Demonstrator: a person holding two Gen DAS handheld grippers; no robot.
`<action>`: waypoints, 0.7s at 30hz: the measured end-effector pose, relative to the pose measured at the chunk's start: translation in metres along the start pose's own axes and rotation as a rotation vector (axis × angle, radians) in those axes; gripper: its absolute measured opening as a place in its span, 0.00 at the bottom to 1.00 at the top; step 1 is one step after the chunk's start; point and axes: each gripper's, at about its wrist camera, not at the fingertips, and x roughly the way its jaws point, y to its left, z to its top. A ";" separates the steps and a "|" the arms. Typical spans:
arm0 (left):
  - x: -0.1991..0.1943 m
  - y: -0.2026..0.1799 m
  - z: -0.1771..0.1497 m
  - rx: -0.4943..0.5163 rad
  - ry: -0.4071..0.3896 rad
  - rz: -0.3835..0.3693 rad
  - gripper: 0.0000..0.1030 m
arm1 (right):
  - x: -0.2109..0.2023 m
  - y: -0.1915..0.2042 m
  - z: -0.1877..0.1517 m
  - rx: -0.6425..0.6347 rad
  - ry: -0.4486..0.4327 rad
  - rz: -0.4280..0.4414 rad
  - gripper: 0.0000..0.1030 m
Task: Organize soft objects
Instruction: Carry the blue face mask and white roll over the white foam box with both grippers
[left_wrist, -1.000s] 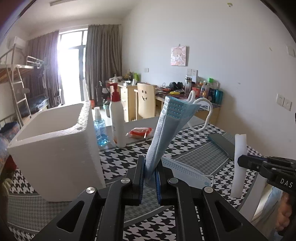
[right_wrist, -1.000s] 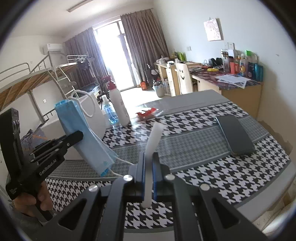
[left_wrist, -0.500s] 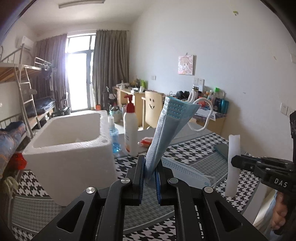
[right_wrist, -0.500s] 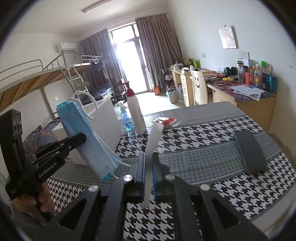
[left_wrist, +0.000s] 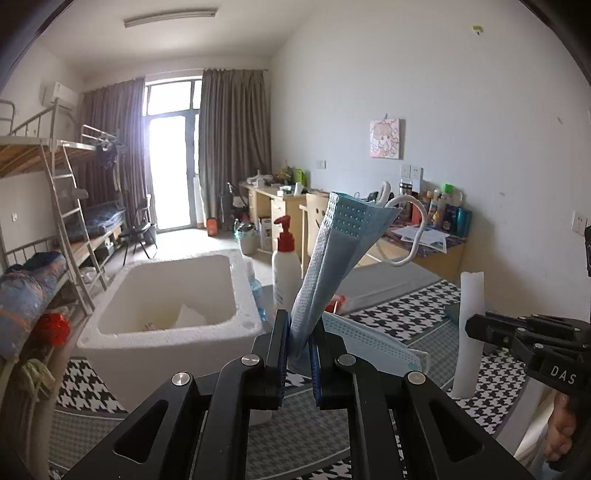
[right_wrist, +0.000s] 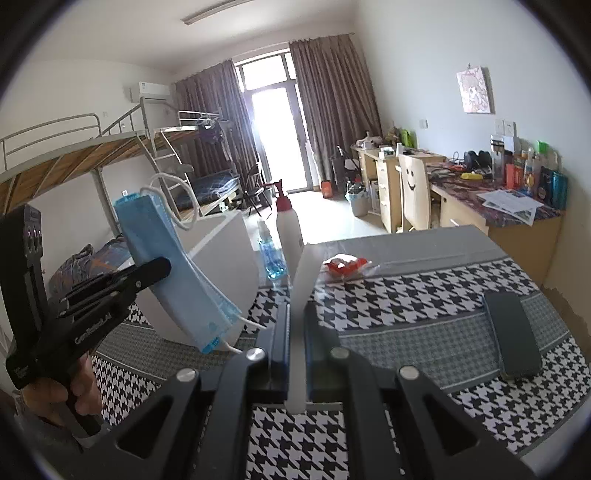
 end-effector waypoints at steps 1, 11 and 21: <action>0.000 0.001 0.002 0.003 -0.001 0.000 0.11 | 0.000 0.001 0.001 -0.005 -0.002 0.000 0.09; 0.003 0.014 0.008 -0.006 -0.003 0.001 0.11 | 0.010 0.009 0.020 -0.031 -0.011 0.009 0.09; 0.004 0.019 0.024 0.001 -0.021 0.033 0.11 | 0.013 0.012 0.034 -0.055 -0.031 0.008 0.09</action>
